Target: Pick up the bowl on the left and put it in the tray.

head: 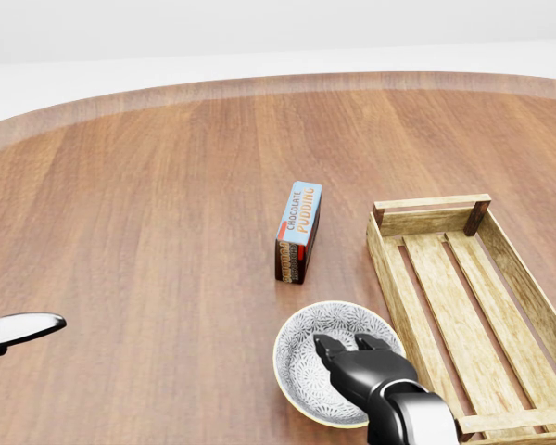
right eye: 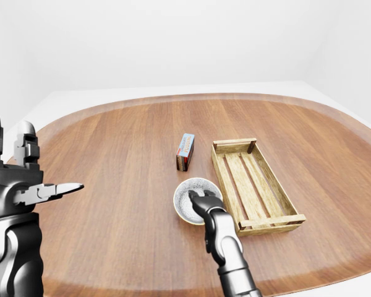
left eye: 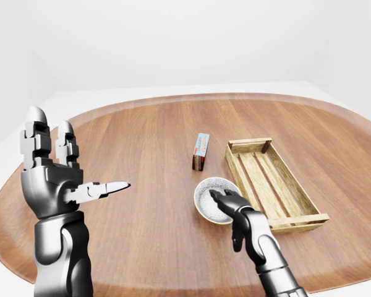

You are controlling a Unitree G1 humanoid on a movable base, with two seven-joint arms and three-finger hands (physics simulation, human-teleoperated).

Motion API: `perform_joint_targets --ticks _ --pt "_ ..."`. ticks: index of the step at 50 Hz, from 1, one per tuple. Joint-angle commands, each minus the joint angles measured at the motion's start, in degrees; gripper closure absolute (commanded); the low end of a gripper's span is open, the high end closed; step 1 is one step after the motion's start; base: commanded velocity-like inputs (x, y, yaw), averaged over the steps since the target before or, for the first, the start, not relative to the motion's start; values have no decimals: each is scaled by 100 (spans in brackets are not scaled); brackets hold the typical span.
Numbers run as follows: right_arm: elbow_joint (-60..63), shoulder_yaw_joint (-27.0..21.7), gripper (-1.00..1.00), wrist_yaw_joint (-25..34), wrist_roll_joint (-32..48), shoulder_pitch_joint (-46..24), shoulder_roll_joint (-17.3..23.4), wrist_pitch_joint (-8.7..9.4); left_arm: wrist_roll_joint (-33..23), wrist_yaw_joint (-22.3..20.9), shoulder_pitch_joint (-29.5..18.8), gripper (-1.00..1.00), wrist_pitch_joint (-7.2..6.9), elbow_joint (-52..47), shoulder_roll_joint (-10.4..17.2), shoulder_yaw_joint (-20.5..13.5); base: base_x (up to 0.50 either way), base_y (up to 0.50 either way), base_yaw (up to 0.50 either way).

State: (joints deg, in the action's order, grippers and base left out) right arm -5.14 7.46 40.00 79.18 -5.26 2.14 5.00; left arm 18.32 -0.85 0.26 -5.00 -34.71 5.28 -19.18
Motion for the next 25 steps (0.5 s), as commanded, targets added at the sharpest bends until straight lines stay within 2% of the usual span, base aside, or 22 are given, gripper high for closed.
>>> perform_joint_targets --ticks 1,25 --pt "-281 39 -100 0 -50 -128 -41 0 11 2 -14 -100 0 36 11 -10 0 0 0" --pt "-729 66 -100 0 -183 -289 -33 0 35 18 -8 -100 0 -28 12 -18 0 0 0"
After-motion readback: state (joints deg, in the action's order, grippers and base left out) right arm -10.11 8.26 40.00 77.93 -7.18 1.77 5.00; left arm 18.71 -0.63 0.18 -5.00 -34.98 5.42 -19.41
